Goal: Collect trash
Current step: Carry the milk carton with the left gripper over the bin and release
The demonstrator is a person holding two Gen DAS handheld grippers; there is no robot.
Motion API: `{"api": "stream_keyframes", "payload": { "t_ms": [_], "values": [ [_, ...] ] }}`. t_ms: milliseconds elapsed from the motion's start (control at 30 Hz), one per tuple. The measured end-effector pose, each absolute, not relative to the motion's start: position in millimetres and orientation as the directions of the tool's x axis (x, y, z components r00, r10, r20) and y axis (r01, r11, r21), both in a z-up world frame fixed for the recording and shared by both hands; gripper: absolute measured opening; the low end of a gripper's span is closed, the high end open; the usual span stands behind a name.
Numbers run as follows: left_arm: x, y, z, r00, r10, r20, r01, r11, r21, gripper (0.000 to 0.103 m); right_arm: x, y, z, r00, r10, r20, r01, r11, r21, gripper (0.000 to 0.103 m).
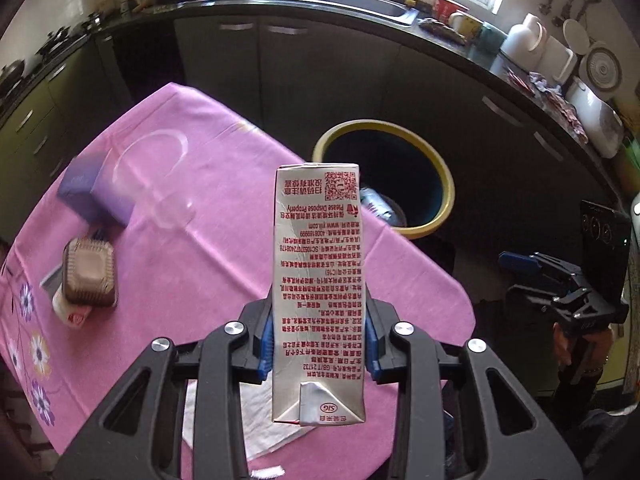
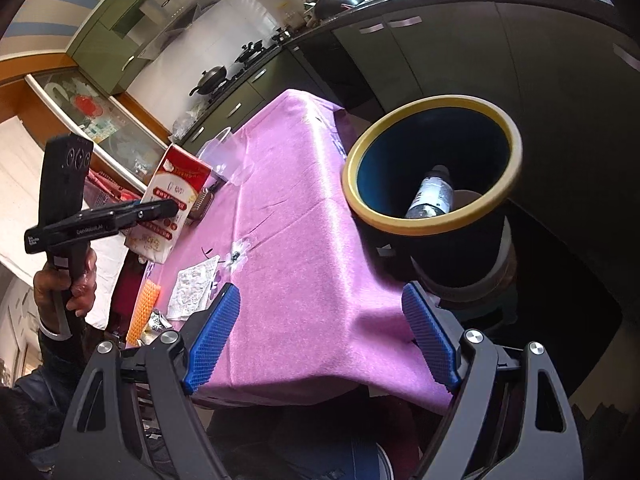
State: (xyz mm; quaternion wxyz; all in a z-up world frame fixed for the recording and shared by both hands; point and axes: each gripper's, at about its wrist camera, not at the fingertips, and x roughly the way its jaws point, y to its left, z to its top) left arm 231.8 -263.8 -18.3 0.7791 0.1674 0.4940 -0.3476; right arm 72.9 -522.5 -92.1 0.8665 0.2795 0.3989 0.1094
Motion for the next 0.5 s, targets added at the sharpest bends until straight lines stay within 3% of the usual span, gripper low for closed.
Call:
{"api": "stream_keyframes", "payload": {
  "t_ms": [433, 467, 500],
  "values": [
    [288, -463, -80, 0.162, -0.365, -0.917, 0.768, 0.630, -0.115, 0.034, 45, -573, -103, 0.700, 0.374, -0.609, 0.122, 0.777, 0.618, 0.083],
    [294, -472, -87, 0.151, -0.363, -0.919, 0.758, 0.639, -0.128, 0.036, 43, -574, -103, 0.702, 0.372, -0.607, 0.125, 0.775, 0.619, 0.083],
    [299, -479, -92, 0.148, -0.359, -0.922, 0.753, 0.645, -0.130, 0.049, 41, -574, -102, 0.704, 0.371, -0.606, 0.126, 0.774, 0.620, 0.083]
  ]
}}
